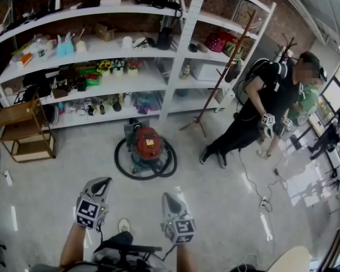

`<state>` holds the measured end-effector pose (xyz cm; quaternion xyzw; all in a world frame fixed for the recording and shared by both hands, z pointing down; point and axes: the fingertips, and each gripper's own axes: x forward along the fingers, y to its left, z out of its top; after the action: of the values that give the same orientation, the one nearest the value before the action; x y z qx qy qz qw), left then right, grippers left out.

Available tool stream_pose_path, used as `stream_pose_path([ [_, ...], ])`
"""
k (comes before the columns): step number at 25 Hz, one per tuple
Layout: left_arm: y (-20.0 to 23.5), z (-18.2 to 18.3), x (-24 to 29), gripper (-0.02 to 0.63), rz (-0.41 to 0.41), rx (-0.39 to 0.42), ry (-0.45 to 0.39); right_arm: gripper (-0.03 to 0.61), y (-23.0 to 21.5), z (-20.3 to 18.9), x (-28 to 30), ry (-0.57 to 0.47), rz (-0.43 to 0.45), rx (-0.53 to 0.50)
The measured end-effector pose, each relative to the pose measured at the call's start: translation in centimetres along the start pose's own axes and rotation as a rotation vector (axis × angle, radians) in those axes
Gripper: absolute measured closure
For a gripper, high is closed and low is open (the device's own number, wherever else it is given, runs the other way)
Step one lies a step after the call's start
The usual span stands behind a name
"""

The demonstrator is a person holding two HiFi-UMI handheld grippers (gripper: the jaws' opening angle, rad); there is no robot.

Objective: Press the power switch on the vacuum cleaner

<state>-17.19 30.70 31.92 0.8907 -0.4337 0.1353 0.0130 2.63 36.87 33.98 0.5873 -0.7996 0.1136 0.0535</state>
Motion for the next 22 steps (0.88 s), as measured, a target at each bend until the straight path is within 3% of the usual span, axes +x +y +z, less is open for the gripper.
stream_pose_path([
  [14,9.7,0.7,7.9,0.606,-0.045,-0.001,-0.002,0.577,-0.1,3.2,11.4,0.017,-0.057,0.012],
  [22,11.8,0.8,11.2,0.606,-0.056,-0.004,0.011,0.577,-1.9,4.1,14.7,0.023,-0.069,0.016],
])
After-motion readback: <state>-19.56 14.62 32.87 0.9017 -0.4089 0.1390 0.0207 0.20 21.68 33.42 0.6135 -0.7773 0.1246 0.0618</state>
